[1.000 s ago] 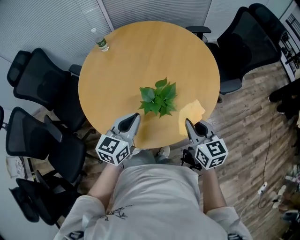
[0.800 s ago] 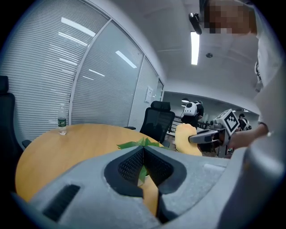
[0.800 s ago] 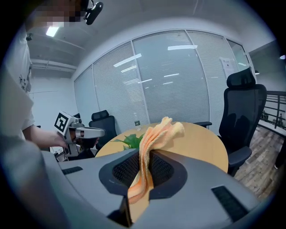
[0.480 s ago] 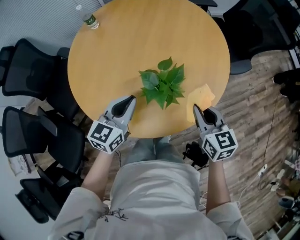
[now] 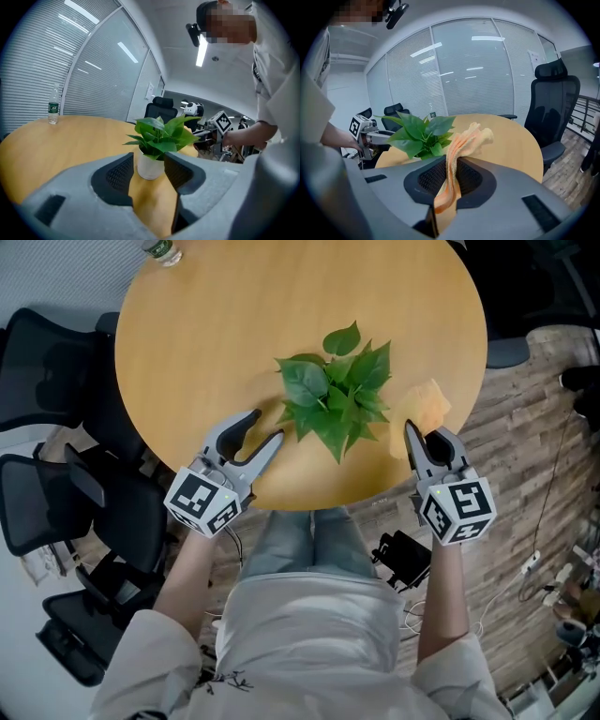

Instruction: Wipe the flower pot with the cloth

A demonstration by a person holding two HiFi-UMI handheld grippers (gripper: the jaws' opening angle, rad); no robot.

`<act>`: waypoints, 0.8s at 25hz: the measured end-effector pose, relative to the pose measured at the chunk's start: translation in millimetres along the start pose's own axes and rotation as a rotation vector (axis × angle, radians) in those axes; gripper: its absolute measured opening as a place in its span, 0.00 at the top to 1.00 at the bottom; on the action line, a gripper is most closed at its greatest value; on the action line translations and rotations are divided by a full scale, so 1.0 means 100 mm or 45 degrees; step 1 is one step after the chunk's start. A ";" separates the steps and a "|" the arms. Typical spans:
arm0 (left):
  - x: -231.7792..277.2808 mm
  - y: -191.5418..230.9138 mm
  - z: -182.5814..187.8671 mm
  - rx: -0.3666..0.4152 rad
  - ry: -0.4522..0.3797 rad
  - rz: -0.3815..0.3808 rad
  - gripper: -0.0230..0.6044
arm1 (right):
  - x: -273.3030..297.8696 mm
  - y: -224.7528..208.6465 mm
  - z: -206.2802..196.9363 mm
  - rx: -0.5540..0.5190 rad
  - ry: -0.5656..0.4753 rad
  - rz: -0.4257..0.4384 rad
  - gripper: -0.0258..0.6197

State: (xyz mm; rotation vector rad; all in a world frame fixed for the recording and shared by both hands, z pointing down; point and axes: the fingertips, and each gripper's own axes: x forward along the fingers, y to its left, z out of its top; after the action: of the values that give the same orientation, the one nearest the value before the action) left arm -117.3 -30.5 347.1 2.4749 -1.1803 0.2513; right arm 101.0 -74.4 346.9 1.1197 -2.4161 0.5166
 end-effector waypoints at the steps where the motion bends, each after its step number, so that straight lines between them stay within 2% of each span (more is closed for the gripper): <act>1: 0.03 0.01 -0.05 0.009 0.008 -0.016 0.64 | 0.04 -0.01 -0.03 -0.007 0.007 -0.002 0.89; 6: 0.25 0.03 -0.30 0.042 0.057 -0.081 0.57 | 0.22 -0.08 -0.18 -0.021 0.032 -0.001 0.89; 13: 0.56 -0.02 -0.50 0.147 0.094 -0.187 0.52 | 0.52 0.01 -0.23 -0.055 0.031 0.046 0.89; 16: 0.68 -0.06 -0.49 0.206 0.079 -0.227 0.50 | 0.66 0.02 -0.20 -0.075 0.016 0.065 0.89; 20: 0.76 -0.05 -0.43 0.220 0.038 -0.264 0.50 | 0.82 0.04 -0.18 -0.102 0.013 0.094 0.89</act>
State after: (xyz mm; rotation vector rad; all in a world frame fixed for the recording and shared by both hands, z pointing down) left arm -65.4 -63.6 409.3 2.7086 -0.9149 0.3429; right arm 54.2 -114.4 404.2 0.9956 -2.4538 0.4439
